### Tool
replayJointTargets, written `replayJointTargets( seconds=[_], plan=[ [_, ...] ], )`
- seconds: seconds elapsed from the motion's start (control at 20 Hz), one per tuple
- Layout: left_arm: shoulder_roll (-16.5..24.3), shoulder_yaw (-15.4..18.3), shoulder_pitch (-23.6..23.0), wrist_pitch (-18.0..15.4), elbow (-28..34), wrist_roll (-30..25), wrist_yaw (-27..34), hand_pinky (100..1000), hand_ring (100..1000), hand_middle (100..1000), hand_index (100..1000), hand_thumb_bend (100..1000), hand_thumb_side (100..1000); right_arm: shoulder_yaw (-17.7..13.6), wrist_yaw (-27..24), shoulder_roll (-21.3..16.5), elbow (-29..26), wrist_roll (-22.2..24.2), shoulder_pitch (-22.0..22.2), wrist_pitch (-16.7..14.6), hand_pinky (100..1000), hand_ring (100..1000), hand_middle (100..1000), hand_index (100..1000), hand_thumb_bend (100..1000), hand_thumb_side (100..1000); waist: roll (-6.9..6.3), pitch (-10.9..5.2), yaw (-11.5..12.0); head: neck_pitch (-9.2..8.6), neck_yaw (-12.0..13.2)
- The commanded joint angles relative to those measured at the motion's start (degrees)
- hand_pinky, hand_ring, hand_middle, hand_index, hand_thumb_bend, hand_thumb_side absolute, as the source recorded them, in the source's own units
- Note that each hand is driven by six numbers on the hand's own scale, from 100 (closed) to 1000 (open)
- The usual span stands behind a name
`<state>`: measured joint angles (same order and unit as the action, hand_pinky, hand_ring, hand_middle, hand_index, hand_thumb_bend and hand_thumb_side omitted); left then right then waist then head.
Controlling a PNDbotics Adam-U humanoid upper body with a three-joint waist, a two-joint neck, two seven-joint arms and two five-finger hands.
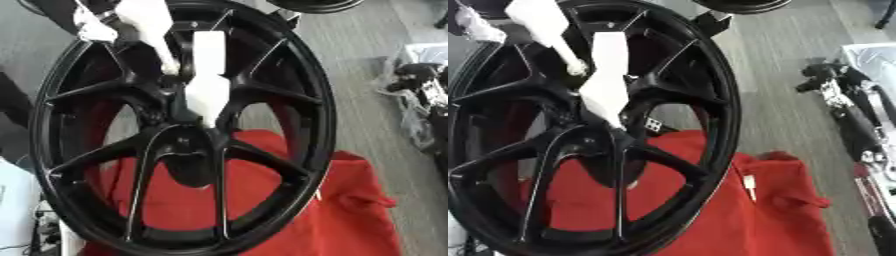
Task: Pull the pin out of the wheel hub.
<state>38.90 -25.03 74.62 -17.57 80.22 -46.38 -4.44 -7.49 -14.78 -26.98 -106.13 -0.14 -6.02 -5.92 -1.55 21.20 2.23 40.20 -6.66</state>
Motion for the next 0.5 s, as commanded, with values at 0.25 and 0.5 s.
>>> replayJointTargets(
  seconds=[0.25, 0.5],
  plan=[
    [10.04, 13.65, -4.20, -1.39, -0.37, -5.59, 1.78, 681, 460, 180, 194, 105, 100, -0.80, 0.58, -1.47, -0.51, -0.33, 0.16, -0.03, 936, 627, 666, 685, 100, 555, -0.01, -1.49, 0.84, 0.16, -0.67],
    [17.84, 20.89, -13.42, 0.17, -2.22, -3.59, -0.14, 686, 474, 210, 217, 107, 100, -1.40, 0.77, -1.67, -0.72, -0.87, 0.59, -0.29, 936, 627, 666, 685, 100, 548, 0.01, -1.38, 1.47, -0.25, -1.19]
  ],
)
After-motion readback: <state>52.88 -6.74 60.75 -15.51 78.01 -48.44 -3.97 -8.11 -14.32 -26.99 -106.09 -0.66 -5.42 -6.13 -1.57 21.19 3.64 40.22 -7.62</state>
